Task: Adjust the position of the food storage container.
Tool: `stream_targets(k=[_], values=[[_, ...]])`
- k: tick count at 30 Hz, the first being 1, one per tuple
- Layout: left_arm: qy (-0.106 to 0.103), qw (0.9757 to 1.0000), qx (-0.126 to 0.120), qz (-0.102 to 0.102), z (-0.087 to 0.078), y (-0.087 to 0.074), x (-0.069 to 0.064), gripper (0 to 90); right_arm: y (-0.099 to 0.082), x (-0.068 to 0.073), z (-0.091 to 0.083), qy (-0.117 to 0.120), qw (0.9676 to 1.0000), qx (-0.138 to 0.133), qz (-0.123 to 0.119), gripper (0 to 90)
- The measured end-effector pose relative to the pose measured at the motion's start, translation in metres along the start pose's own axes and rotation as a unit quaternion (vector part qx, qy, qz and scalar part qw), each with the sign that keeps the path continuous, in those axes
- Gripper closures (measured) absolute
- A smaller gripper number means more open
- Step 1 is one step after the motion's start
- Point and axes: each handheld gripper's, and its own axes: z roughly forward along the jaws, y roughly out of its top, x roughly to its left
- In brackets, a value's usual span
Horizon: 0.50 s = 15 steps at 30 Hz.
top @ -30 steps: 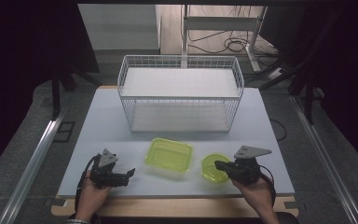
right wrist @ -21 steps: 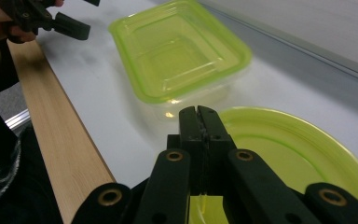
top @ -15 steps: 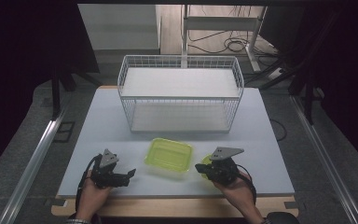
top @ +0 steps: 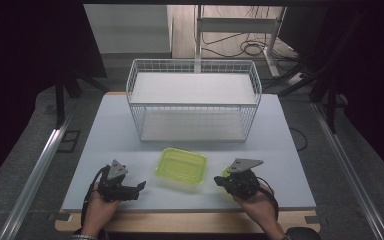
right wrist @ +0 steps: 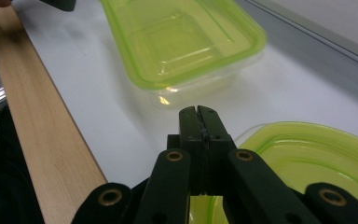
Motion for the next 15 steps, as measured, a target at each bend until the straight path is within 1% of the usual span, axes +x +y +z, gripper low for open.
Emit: stream_targets(k=[3, 5, 8, 9, 11, 12, 13, 15], values=[[0.000, 1.0000, 0.000, 0.001, 0.000, 0.000, 0.000, 6.4, -0.004, -0.004, -0.005, -0.001, 1.0000, 0.002, 0.004, 89.7], [-0.001, 1.0000, 0.000, 0.001, 0.000, 0.000, 0.000, 6.3, -0.007, -0.008, -0.010, -0.008, 0.9999, 0.003, 0.008, 89.7], [0.000, 1.0000, 0.001, 0.002, 0.000, 0.000, 0.000, 6.3, -0.009, -0.011, -0.013, -0.012, 0.9998, 0.005, 0.013, 89.7], [0.000, 1.0000, 0.001, 0.002, 0.000, 0.000, 0.000, 6.4, -0.012, -0.016, -0.016, -0.016, 0.9997, 0.005, 0.020, 89.7], [0.000, 1.0000, 0.000, 0.002, 0.000, 0.000, 0.000, 6.3, -0.014, -0.019, -0.018, -0.023, 0.9995, 0.008, 0.022, 89.6], [0.000, 1.0000, 0.000, 0.002, 0.000, 0.000, 0.000, 6.3, -0.014, -0.019, -0.018, -0.023, 0.9995, 0.008, 0.022, 89.6], [-0.001, 1.0000, 0.000, 0.001, 0.000, 0.000, 0.000, 6.4, -0.017, -0.024, -0.022, -0.027, 0.9991, 0.006, 0.030, 89.7], [-0.001, 1.0000, 0.000, 0.001, 0.000, 0.000, 0.000, 6.4, -0.020, -0.029, -0.026, -0.033, 0.9988, 0.006, 0.036, 89.7]])
